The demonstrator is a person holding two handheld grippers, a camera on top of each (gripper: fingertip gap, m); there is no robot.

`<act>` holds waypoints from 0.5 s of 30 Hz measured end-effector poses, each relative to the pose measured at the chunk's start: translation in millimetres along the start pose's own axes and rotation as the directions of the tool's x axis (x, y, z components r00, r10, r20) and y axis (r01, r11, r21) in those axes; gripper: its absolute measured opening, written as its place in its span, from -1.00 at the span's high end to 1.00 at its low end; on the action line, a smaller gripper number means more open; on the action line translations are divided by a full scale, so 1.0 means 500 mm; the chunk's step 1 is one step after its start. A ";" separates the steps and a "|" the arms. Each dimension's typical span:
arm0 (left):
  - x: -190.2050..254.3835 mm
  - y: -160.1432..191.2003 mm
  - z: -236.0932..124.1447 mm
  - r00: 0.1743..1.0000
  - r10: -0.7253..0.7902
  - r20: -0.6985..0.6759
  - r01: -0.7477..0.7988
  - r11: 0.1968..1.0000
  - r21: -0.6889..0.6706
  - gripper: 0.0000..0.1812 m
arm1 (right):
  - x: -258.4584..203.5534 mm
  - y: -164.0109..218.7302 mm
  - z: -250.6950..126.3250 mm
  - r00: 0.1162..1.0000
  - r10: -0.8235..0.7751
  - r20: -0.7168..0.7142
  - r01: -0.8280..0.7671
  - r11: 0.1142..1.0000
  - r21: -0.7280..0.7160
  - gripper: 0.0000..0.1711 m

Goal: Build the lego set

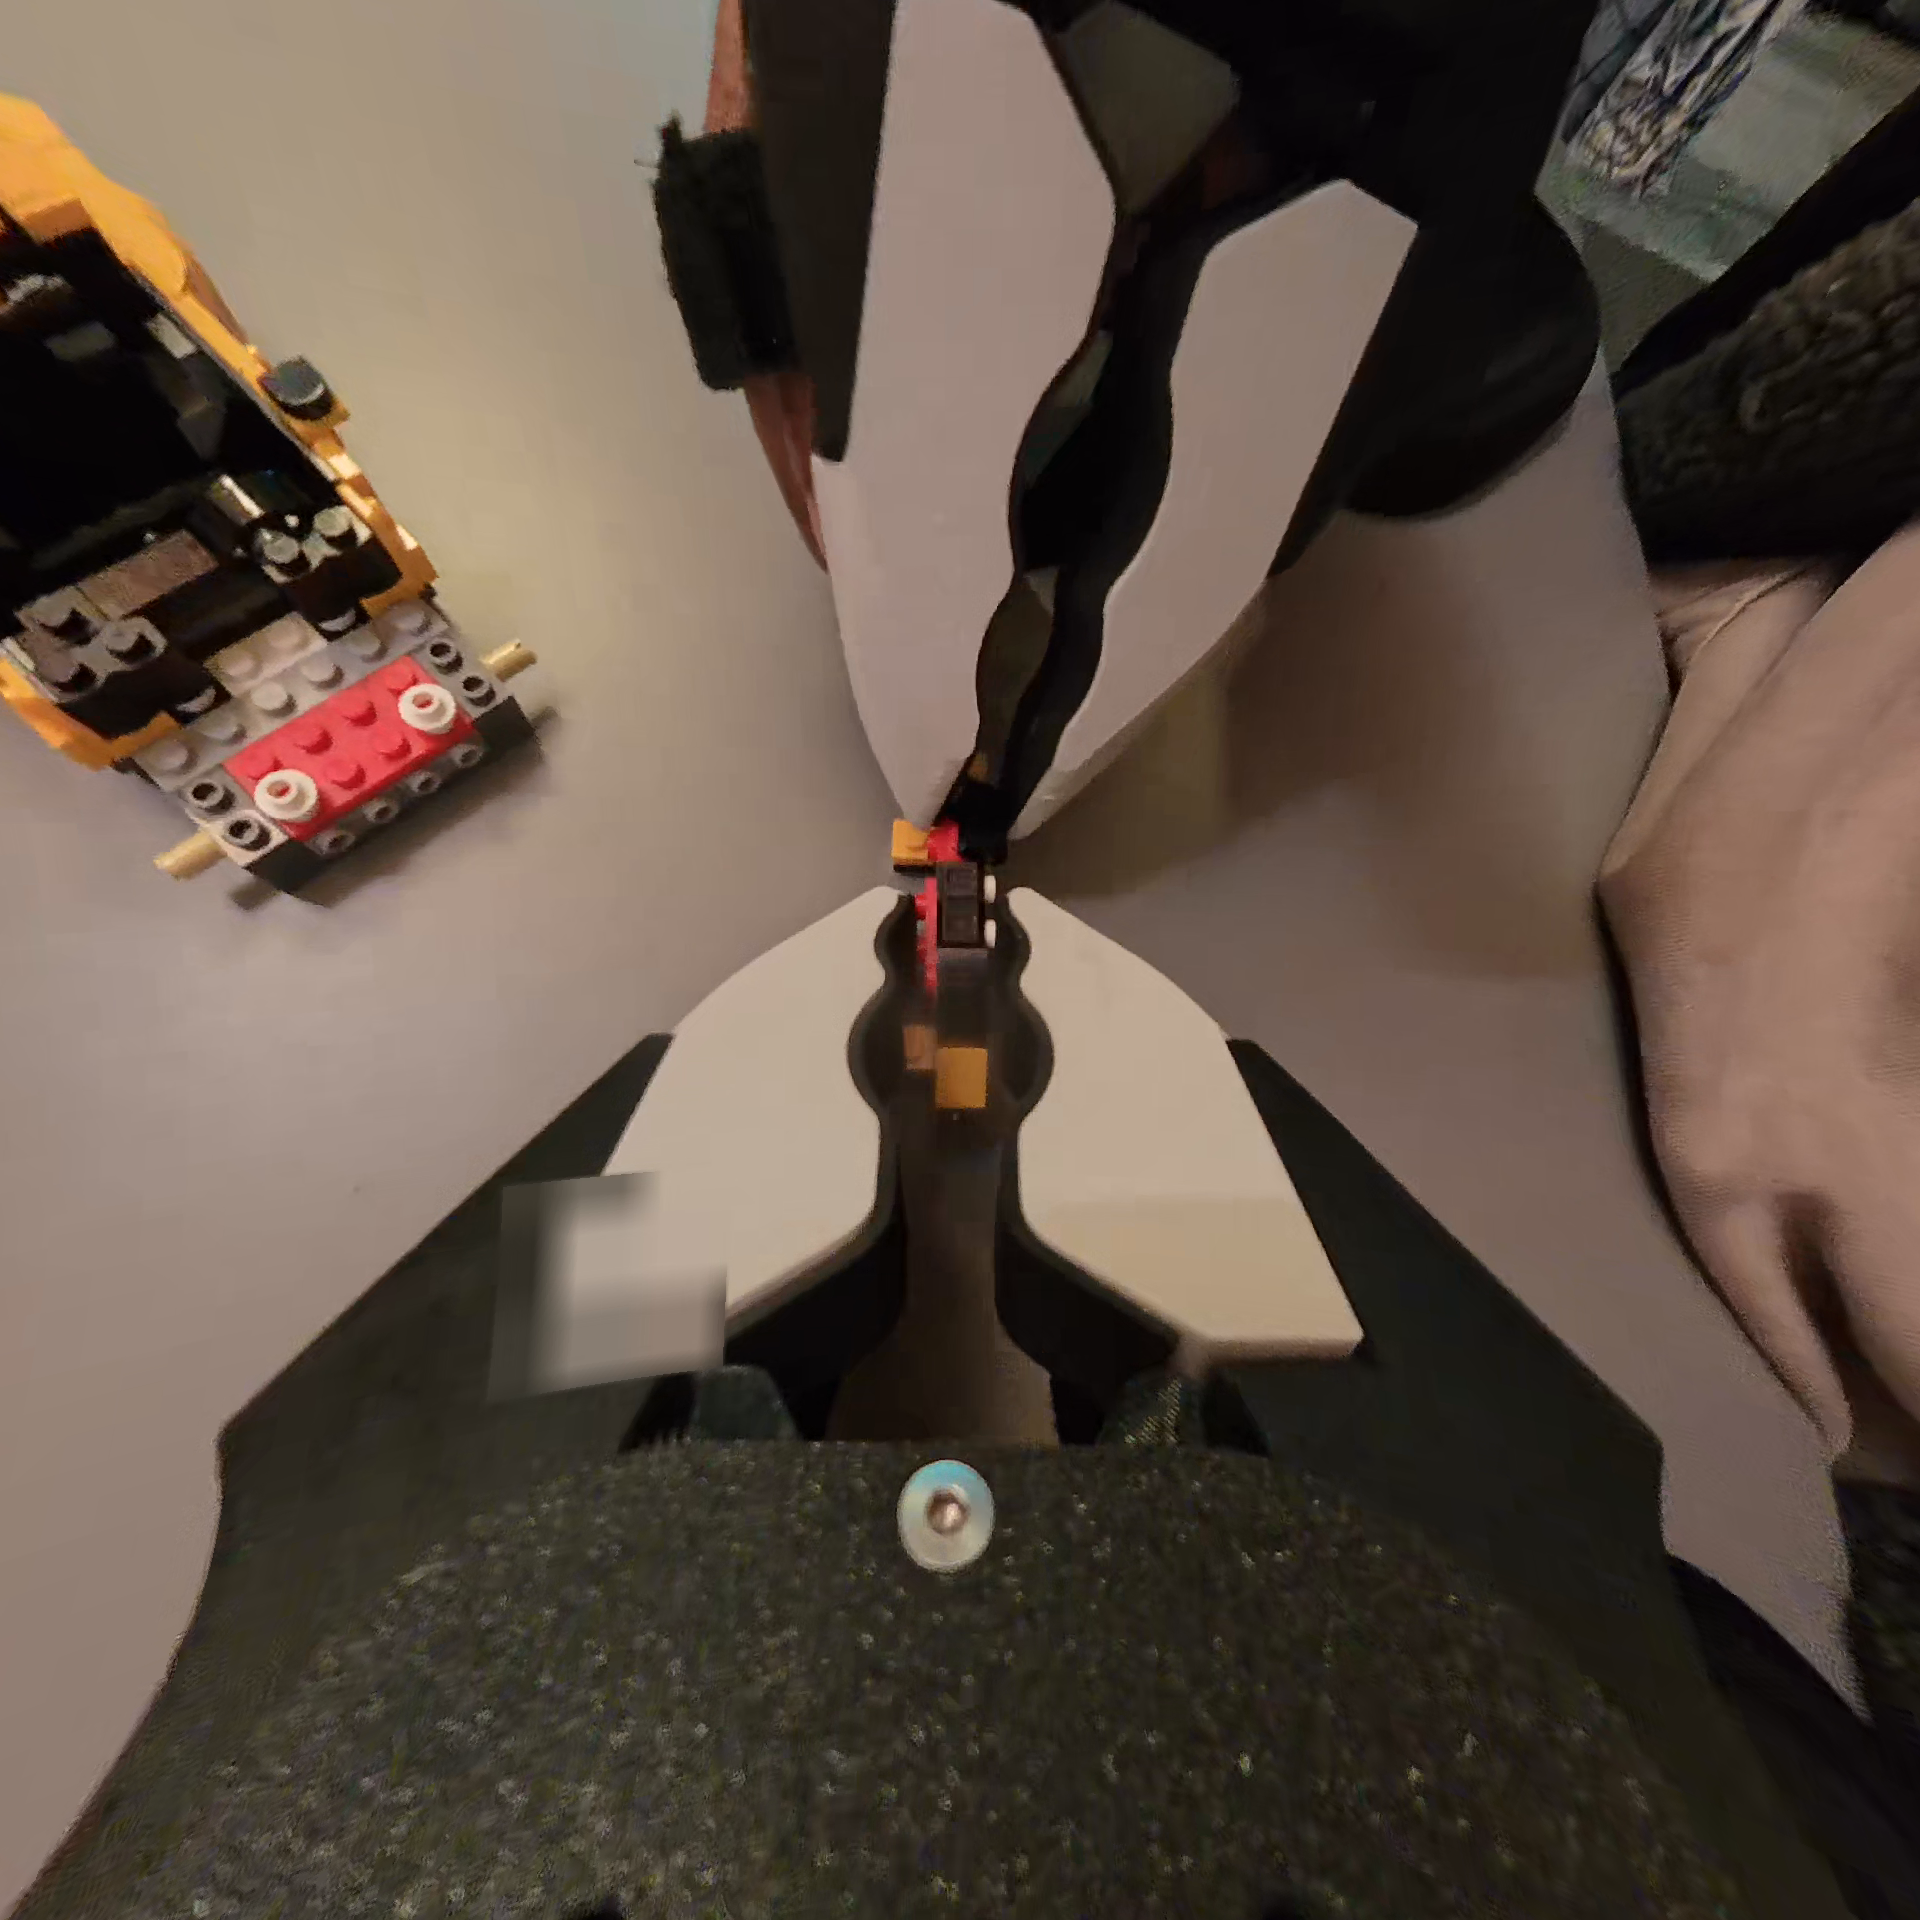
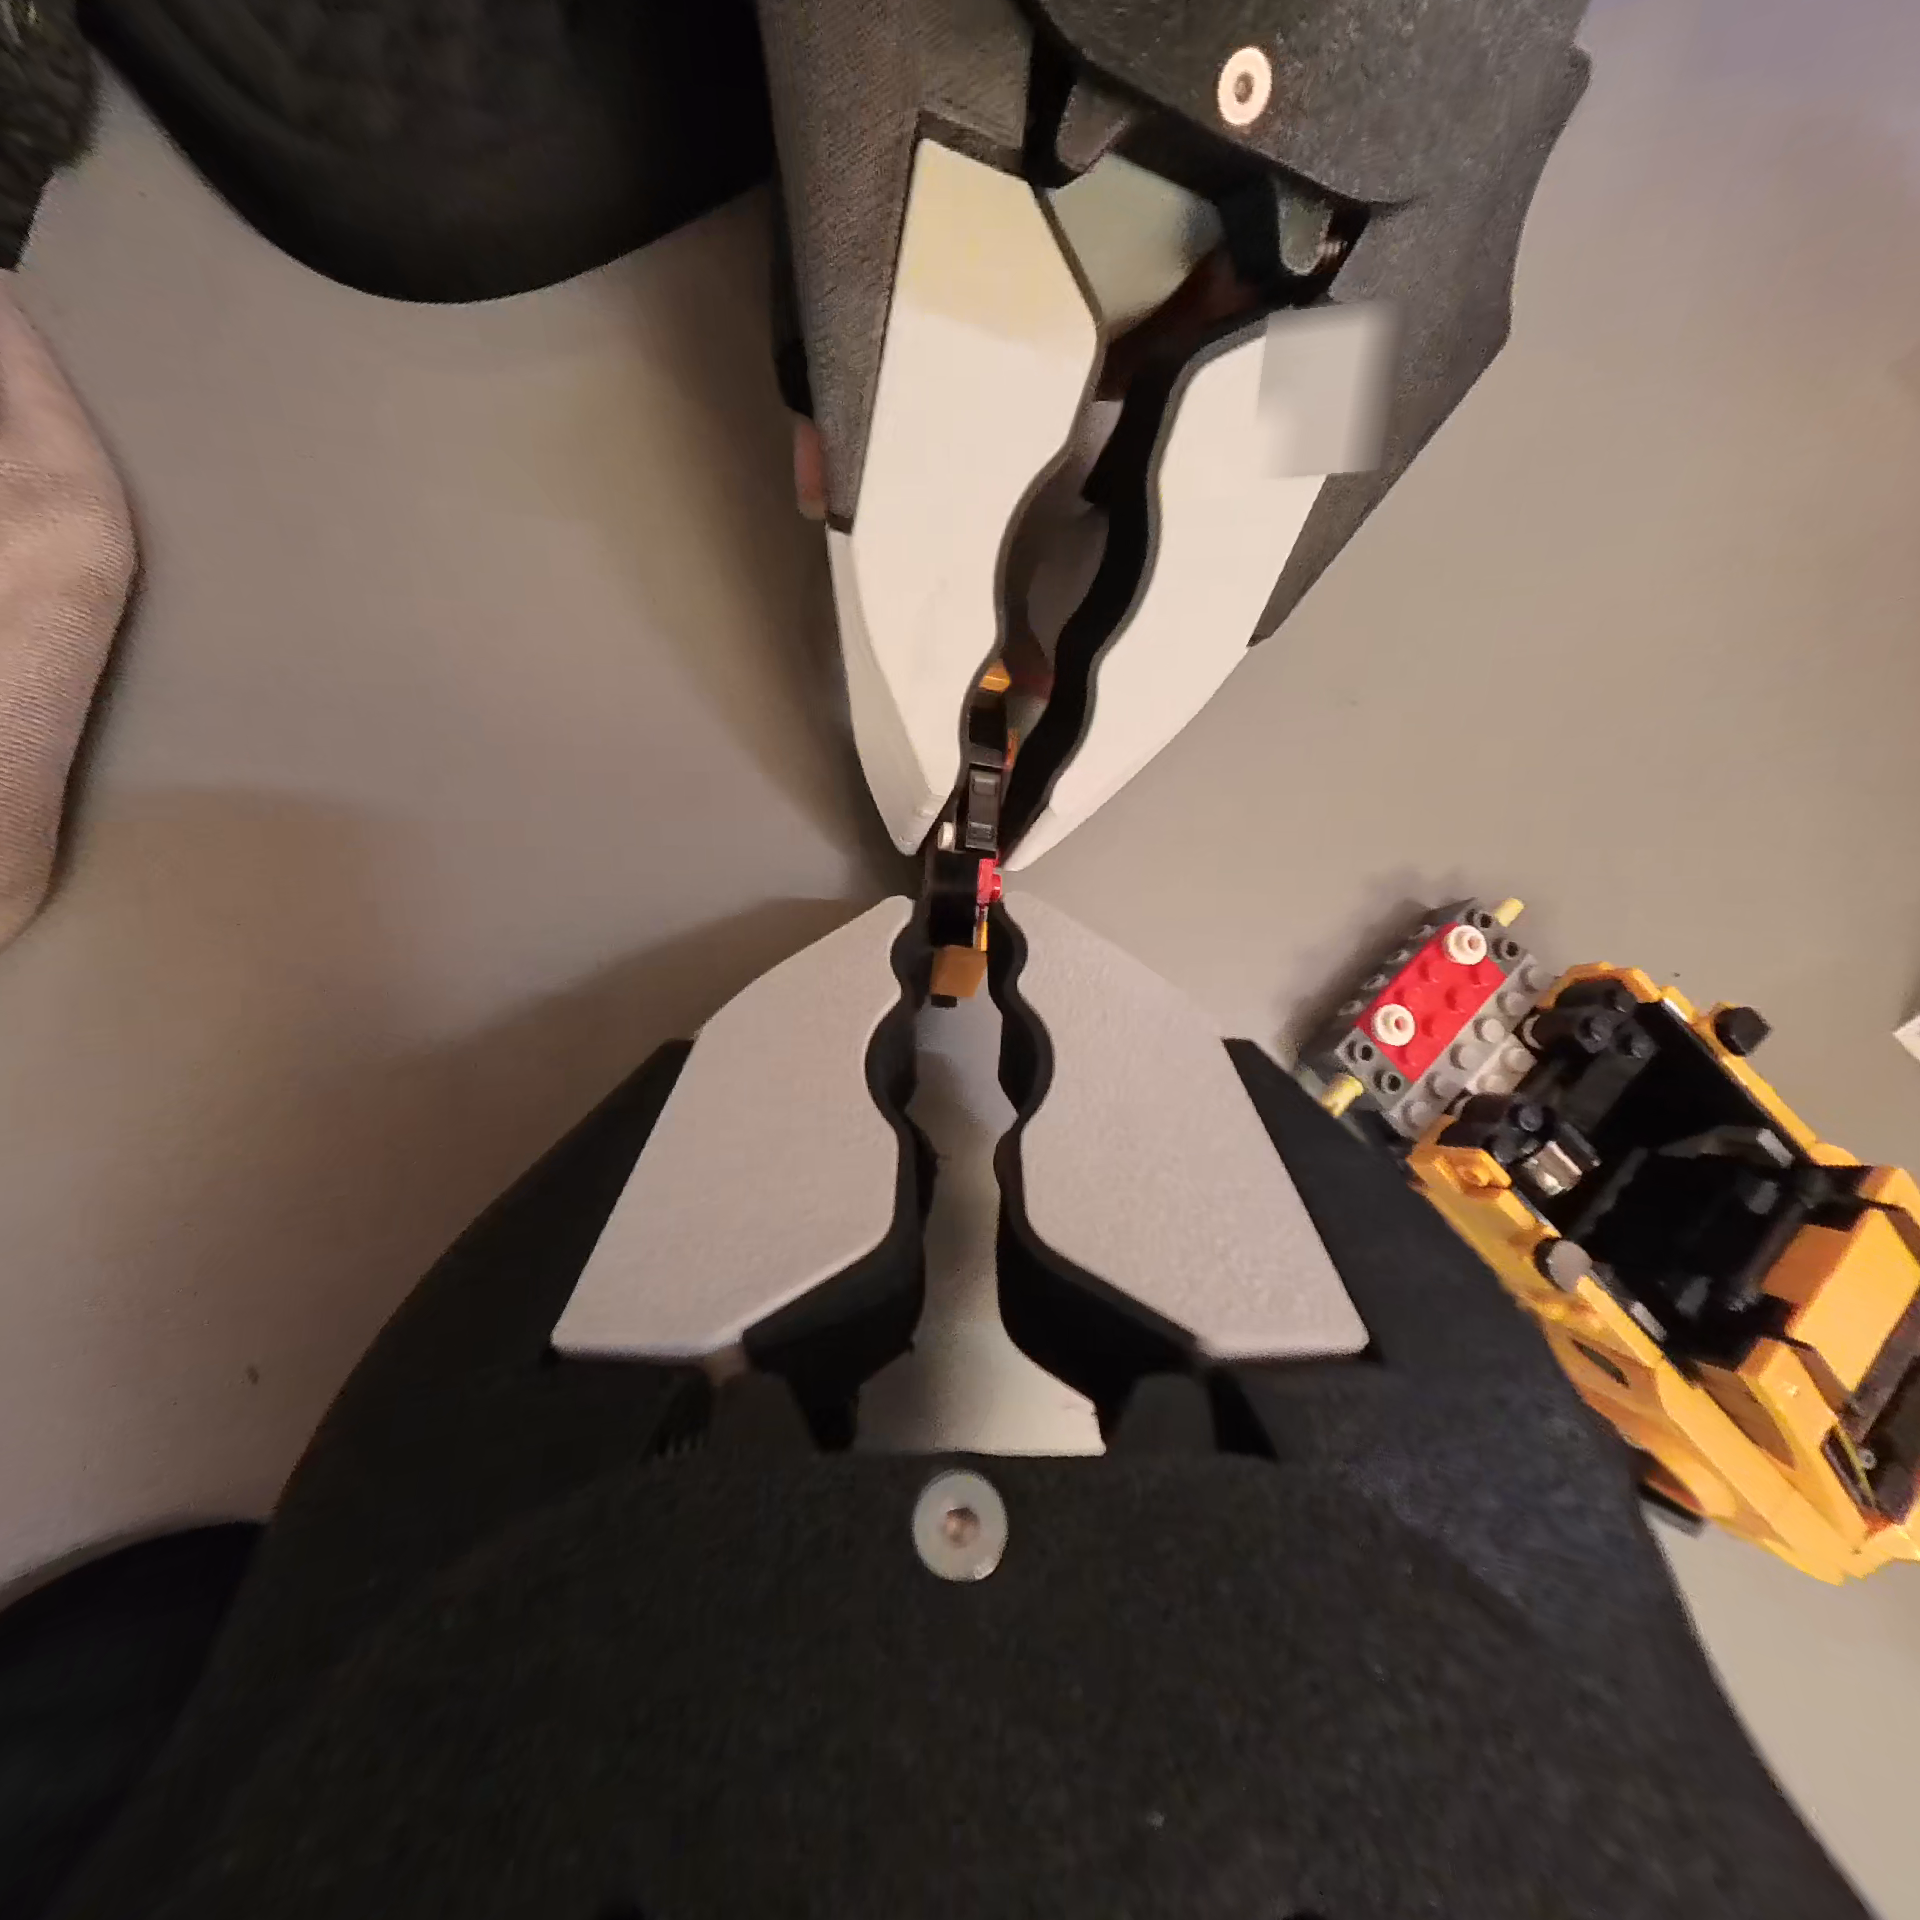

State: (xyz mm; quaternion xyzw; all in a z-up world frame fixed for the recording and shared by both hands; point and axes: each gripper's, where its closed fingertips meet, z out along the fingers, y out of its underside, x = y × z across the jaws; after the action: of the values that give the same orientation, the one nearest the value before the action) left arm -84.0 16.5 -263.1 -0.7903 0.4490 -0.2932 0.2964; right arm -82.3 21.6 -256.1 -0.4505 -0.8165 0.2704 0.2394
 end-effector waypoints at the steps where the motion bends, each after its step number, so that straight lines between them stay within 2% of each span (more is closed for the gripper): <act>1: 0.001 0.000 0.000 1.000 0.020 0.008 -0.020 1.000 -0.001 0.85 | -0.001 0.000 -0.001 1.000 0.011 0.007 -0.011 1.000 0.003 0.90; 6: 0.005 -0.001 0.000 0.993 0.111 0.046 -0.111 0.994 -0.006 0.85 | -0.007 0.002 -0.004 0.997 0.064 0.046 -0.065 0.998 0.012 0.91; 15: 0.015 -0.026 -0.006 0.985 0.158 0.063 -0.162 0.985 0.052 0.84 | -0.009 0.008 -0.004 0.993 0.098 0.070 -0.098 0.995 -0.007 0.91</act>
State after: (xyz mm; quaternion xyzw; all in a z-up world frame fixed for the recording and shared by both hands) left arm -76.2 14.8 -250.1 -0.7512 0.4936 -0.2579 0.3544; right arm -76.6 19.9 -257.8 -0.4807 -0.8018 0.2960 0.1961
